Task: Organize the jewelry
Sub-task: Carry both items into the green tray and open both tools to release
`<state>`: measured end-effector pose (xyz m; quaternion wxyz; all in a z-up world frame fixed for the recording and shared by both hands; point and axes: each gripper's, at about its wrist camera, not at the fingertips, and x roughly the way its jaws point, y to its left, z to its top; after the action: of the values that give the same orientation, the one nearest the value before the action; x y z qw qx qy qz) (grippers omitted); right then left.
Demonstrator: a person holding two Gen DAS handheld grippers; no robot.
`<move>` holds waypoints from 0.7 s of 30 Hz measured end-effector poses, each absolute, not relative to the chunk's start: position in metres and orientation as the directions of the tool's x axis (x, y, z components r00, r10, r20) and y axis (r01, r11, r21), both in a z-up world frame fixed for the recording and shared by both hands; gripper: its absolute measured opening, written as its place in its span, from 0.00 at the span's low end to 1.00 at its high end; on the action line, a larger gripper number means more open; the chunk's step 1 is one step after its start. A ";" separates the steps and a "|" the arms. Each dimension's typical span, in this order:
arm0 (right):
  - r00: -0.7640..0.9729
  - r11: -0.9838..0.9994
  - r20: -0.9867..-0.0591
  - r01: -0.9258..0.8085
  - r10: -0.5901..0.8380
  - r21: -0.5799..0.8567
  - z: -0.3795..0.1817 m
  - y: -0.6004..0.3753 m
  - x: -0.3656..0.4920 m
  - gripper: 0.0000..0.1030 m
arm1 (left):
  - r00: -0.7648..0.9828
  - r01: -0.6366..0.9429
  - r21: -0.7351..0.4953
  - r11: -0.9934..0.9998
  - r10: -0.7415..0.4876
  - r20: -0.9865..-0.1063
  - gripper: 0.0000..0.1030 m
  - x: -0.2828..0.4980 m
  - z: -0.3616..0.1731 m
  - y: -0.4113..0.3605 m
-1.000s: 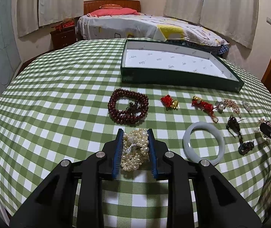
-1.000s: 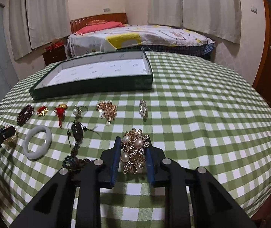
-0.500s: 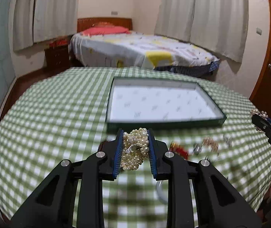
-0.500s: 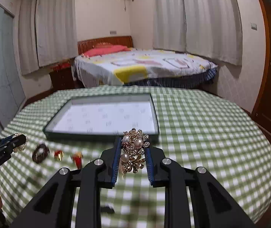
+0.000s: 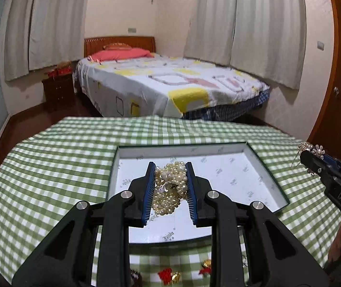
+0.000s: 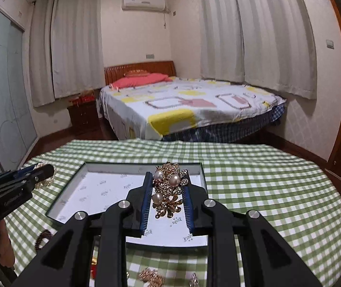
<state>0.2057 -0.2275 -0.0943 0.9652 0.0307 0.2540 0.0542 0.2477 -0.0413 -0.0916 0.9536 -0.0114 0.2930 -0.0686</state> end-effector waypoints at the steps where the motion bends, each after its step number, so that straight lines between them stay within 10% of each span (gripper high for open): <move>1: 0.851 0.991 -0.510 -0.094 0.129 0.093 -0.104 -0.227 0.213 0.24 | 0.805 0.124 -0.061 0.990 -0.137 -0.578 0.24 0.255 -0.101 -0.043; 21: 0.668 0.992 -0.733 -0.080 0.124 0.094 -0.184 -0.231 0.271 0.24 | 0.636 0.060 -0.049 0.997 -0.076 -0.768 0.27 0.308 -0.194 -0.031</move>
<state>0.2713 -0.2311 -0.1837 0.9130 0.0269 0.4033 0.0560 0.3076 -0.0312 -0.1942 0.9045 -0.0094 0.4247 -0.0375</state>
